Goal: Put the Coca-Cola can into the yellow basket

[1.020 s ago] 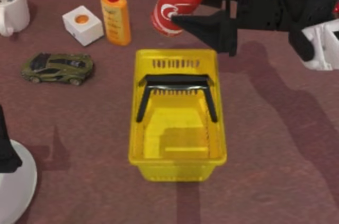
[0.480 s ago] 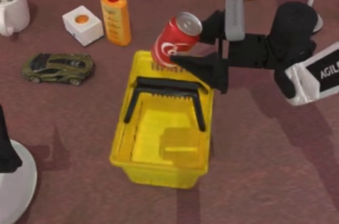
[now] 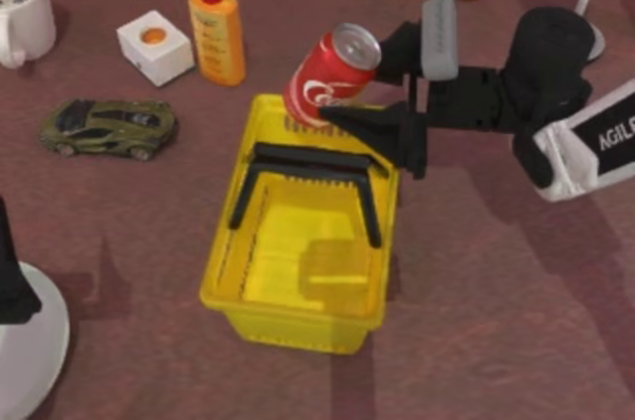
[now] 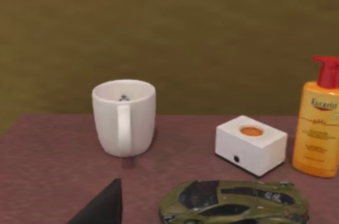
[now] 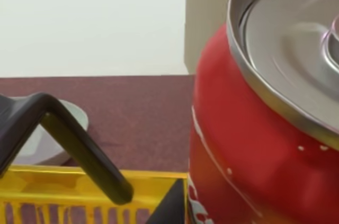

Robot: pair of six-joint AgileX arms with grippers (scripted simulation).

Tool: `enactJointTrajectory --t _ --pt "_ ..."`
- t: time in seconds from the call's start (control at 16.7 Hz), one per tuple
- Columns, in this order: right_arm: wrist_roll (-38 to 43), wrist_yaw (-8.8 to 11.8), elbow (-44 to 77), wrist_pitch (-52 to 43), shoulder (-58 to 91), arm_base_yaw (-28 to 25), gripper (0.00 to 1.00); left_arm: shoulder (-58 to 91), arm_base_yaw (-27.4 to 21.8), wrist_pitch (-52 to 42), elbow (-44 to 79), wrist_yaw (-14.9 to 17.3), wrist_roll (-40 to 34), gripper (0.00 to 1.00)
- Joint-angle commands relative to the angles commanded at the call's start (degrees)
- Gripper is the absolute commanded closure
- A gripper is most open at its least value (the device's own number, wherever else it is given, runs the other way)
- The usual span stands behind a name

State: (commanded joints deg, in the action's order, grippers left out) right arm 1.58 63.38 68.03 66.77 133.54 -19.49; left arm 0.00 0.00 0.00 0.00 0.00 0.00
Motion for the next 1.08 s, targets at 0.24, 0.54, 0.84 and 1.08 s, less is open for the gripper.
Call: enactJointTrajectory --t 0.24,0.54,0.84,1.08 --pt "0.0 0.0 0.0 0.0 0.0 0.0 0.47 0.0 0.0 0.0 0.0 0.0 0.0 0.0" --pt "0.0 0.0 0.0 0.0 0.0 0.0 0.1 0.0 0.0 0.0 0.0 0.0 0.0 0.0" --pt "0.0 0.0 0.0 0.0 0.0 0.0 0.0 0.0 0.0 0.0 0.0 0.0 0.0 0.0" --pt "0.0 0.0 0.0 0.0 0.0 0.0 0.0 0.0 0.0 0.0 0.0 0.0 0.0 0.0"
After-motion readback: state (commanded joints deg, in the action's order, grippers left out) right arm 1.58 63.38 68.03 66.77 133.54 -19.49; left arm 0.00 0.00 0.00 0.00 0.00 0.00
